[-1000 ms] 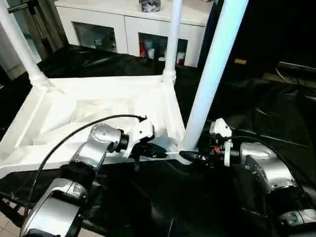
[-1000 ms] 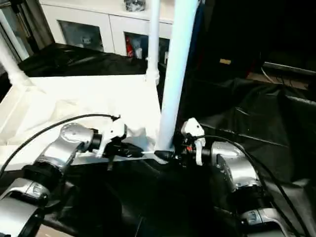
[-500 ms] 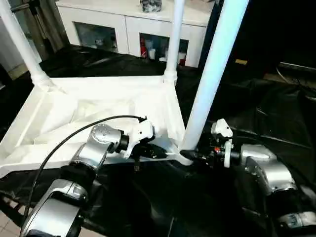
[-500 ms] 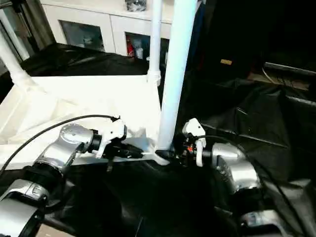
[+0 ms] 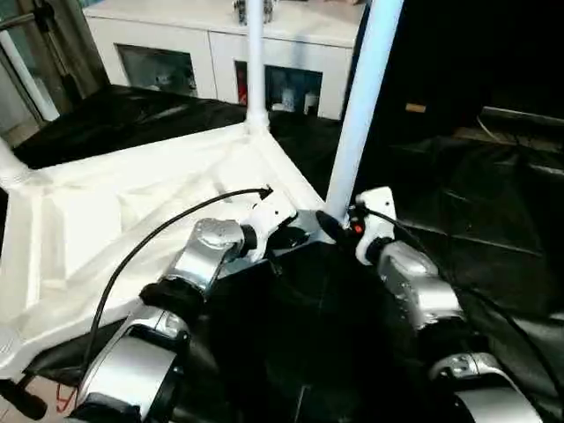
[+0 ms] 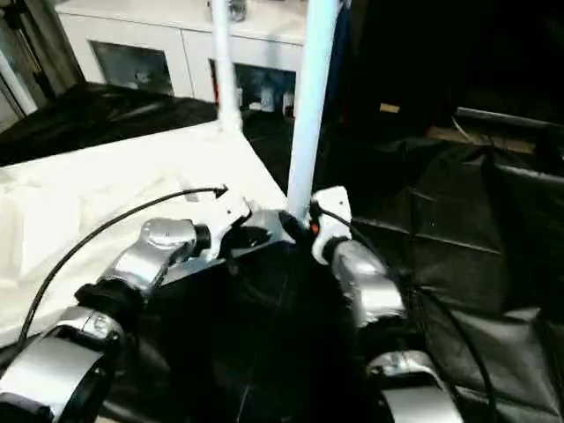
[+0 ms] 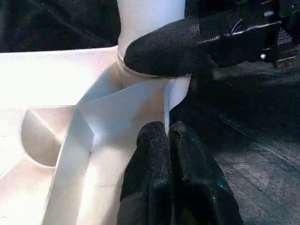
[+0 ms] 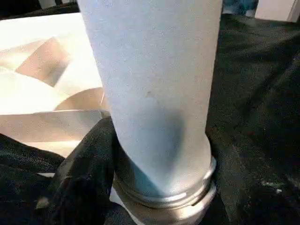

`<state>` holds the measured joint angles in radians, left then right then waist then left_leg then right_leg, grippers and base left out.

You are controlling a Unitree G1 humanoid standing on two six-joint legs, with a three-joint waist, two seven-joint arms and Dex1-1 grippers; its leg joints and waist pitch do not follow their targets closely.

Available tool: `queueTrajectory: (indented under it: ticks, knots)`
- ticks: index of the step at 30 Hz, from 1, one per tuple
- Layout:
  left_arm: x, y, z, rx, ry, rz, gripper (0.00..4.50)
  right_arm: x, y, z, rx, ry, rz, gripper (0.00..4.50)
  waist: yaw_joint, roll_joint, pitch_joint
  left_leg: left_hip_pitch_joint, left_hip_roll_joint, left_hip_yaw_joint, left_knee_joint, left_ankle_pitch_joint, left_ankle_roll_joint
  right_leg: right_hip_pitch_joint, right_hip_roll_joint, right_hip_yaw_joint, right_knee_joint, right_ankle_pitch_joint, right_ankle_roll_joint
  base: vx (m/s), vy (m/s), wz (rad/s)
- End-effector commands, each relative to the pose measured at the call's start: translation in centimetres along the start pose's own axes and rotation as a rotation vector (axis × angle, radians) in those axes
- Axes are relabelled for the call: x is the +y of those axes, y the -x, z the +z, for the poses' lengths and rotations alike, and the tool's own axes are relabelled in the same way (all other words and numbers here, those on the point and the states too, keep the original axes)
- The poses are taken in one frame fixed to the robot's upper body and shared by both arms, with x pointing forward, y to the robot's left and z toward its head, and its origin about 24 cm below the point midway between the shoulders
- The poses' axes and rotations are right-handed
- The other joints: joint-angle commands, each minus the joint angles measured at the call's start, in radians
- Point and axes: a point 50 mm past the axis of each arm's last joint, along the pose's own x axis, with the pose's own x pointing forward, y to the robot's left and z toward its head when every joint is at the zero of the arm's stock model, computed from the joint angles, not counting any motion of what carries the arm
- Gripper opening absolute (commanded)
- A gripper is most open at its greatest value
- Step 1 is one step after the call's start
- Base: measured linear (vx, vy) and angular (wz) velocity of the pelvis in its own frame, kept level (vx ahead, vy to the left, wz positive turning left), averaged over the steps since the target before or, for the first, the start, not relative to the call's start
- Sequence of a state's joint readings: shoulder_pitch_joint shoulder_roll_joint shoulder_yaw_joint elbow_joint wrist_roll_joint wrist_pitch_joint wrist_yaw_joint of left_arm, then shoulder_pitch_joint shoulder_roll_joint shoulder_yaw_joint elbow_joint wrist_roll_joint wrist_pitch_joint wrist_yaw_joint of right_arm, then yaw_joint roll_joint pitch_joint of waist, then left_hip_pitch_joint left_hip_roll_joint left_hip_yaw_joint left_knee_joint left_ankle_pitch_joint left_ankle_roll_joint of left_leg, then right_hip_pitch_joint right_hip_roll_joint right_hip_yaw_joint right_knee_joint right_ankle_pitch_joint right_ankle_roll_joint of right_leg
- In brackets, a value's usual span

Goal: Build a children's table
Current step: Rotate leg to tighten

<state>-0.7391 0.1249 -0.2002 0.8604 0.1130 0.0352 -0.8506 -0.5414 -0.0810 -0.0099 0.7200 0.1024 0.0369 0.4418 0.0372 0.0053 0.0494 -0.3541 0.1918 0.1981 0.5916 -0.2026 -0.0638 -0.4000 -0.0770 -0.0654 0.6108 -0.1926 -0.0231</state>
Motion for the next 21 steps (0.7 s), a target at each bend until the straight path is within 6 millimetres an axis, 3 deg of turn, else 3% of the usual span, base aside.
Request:
queueTrajectory:
  ticks: [1,7,13,15,21]
  knots:
    - [-2.3,-2.0,3.3,-0.141,-0.08,-0.148,0.0,2.5,-1.0,-0.9,0.048,-0.016,0.119,3.38,0.002,-0.008,-0.065,0.0,0.038,-0.019,-0.062,-0.107,0.084,0.055,-0.072,0.049,-0.069,-0.072,-0.256,0.0,0.0,0.0]
    - [-2.4,-1.0,2.5,-0.135,-0.097,-0.225,0.0,1.6,-0.3,-0.5,0.032,0.021,0.178,3.99,0.012,-0.005,-0.063,0.004,0.043,-0.018,-0.063,-0.116,0.097,0.054,-0.075,0.051,-0.069,-0.083,-0.263,0.0,0.0,0.0]
    - [-2.3,0.9,1.3,-0.119,-0.117,-0.345,0.0,0.2,2.0,0.3,0.026,0.101,0.405,3.99,0.022,-0.005,-0.065,0.0,0.046,-0.017,-0.061,-0.109,0.11,0.059,-0.072,0.049,-0.061,-0.054,-0.265,0.0,0.0,0.0]
    - [-2.1,1.4,1.1,-0.113,-0.12,-0.361,0.0,0.0,2.7,0.5,0.035,0.104,0.476,3.99,0.029,-0.005,-0.063,0.003,0.047,-0.014,-0.059,-0.114,0.122,0.054,-0.069,0.047,-0.063,-0.052,-0.271,0.0,0.0,0.0]
    - [-1.5,2.7,0.4,-0.086,-0.122,-0.381,0.0,-0.4,4.5,0.6,0.072,0.12,0.629,3.99,0.039,-0.004,-0.062,0.003,0.05,-0.016,-0.062,-0.133,0.098,0.052,-0.073,0.047,-0.066,-0.108,-0.257,0.0,0.0,0.0]
